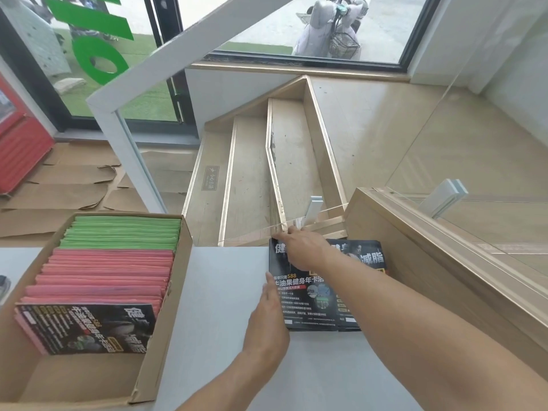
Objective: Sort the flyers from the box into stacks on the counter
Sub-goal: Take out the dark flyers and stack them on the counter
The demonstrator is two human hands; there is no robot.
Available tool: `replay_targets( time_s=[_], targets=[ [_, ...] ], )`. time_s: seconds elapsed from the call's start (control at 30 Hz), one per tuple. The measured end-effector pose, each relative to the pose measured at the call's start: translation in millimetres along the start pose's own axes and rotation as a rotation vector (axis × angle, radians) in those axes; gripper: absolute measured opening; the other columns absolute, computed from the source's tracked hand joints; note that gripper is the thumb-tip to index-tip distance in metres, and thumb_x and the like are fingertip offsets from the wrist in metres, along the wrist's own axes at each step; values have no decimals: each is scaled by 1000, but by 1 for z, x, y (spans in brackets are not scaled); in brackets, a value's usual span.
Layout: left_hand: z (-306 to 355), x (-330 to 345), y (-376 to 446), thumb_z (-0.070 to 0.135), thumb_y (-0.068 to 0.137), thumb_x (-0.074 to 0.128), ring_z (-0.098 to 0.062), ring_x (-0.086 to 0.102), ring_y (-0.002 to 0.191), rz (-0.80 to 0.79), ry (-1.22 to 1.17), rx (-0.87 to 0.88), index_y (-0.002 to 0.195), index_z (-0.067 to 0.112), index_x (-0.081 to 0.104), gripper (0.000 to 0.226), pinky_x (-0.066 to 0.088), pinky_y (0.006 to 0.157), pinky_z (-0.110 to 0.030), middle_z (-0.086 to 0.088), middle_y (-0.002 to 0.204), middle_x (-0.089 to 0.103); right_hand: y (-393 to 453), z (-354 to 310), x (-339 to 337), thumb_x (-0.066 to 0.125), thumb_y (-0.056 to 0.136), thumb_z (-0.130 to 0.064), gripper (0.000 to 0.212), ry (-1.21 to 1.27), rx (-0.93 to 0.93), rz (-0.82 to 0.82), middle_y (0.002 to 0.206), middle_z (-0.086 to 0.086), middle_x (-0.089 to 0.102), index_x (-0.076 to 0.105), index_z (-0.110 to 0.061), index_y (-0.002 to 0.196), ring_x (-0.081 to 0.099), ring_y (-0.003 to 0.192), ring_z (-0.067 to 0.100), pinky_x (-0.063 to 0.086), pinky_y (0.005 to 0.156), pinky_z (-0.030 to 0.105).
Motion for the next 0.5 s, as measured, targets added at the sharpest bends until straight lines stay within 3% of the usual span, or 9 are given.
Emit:
replay_targets(
  time_s=[0.1,0.2,0.37,0.5],
  targets=[
    [5,3,-2,15,90,60,-23,42,141,-23,-65,-28,154,27,-30,111,43,109,-33,-3,164,28,3,-6,5,39,104,-49,57,68,80,23,152,11,44,28,-29,156,43,136,36,43,105,56],
    [9,6,-3,24,75,68,-21,51,132,-62,-247,-118,149,33,-37,128,49,102,-35,-1,156,40,5,-16,9,42,98,-64,68,122,187,40,154,10,43,36,-24,153,38,141,34,32,111,59],
    [4,8,4,18,66,76,-21,48,134,-64,-277,-126,153,35,-29,138,53,99,-36,1,158,36,2,-20,11,42,100,-57,60,259,318,138,156,7,39,40,-24,151,27,147,30,15,118,62],
    [9,0,10,20,62,88,-20,12,155,-97,-208,-51,157,25,-24,147,32,120,-42,1,169,3,-8,17,-4,48,96,-26,49,269,538,90,148,11,42,45,-20,145,34,136,31,38,106,54]
  ],
)
Point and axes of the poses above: each hand's wrist, its own y-axis towards the middle knuckle, its own x-axis out of the palm, z = x × y, the point moved 1 cm from there along y, towards the middle knuckle
